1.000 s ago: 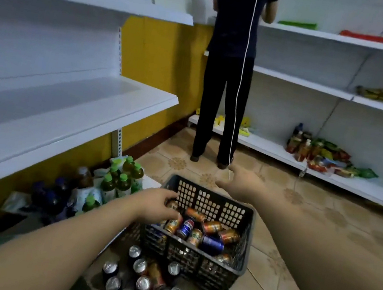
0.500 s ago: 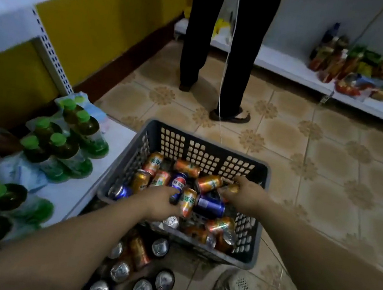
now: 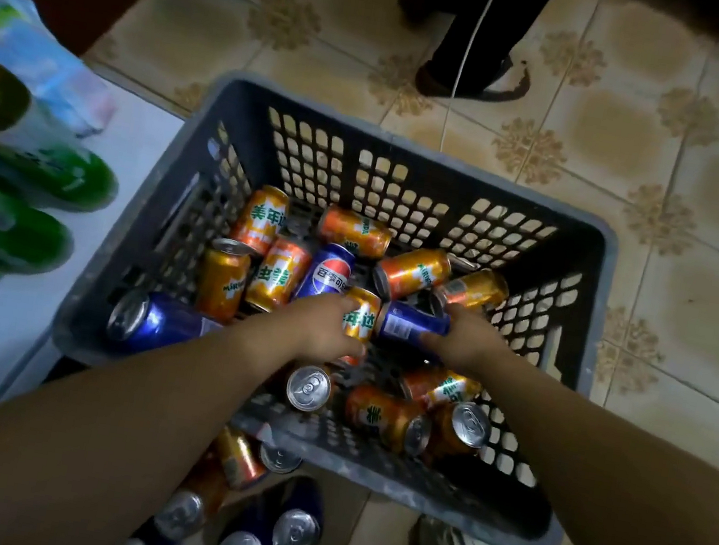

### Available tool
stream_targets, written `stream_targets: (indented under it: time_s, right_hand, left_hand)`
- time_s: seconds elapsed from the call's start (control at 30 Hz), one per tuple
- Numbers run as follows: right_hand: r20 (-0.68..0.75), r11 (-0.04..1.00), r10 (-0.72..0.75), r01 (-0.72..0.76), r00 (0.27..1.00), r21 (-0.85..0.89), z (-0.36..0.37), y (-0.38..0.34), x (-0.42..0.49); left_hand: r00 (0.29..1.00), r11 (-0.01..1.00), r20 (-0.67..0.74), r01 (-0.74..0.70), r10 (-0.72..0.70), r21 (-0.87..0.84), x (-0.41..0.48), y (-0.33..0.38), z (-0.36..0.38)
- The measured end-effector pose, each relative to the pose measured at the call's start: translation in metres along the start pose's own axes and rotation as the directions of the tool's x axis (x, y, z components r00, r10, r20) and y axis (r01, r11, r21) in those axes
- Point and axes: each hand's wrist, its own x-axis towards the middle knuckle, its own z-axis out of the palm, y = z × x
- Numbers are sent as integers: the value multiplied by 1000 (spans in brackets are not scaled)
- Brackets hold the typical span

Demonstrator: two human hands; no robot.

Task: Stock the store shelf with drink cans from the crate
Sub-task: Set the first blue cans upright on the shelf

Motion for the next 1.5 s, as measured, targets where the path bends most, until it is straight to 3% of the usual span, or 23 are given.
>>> stream_targets:
  time_s: [0.17, 0.37, 0.63, 0.8, 1.0, 1.27, 1.5]
  right_hand:
    - [22, 998, 36, -35, 999, -54, 29, 18, 27]
    - [-104, 983, -7, -13, 995, -183, 44, 24, 37]
    - [-79, 990, -14, 2, 997, -143, 48, 22, 42]
    - [-10, 996, 64, -63, 998, 61, 53, 23, 53]
    - [-126, 993, -3, 18, 992, 116, 48, 31, 47]
    - [-240, 950, -146, 204, 960, 235, 14, 10, 9]
    - [-367, 819, -183, 348, 912, 456, -12, -19, -61]
  left_hand:
    - [997, 992, 1, -79, 79, 98, 23, 0, 18]
    - [998, 993, 29, -66, 63, 95, 35, -12, 36]
    - [998, 995, 27, -55, 53, 85, 36, -5, 41]
    - [996, 984, -16, -86, 90, 158, 50, -2, 46]
    - [998, 974, -10, -54, 58, 220, 60, -1, 54]
    - [998, 998, -30, -62, 62, -26, 38, 6, 33]
    - [996, 950, -77, -60, 39, -305, -18, 19, 0]
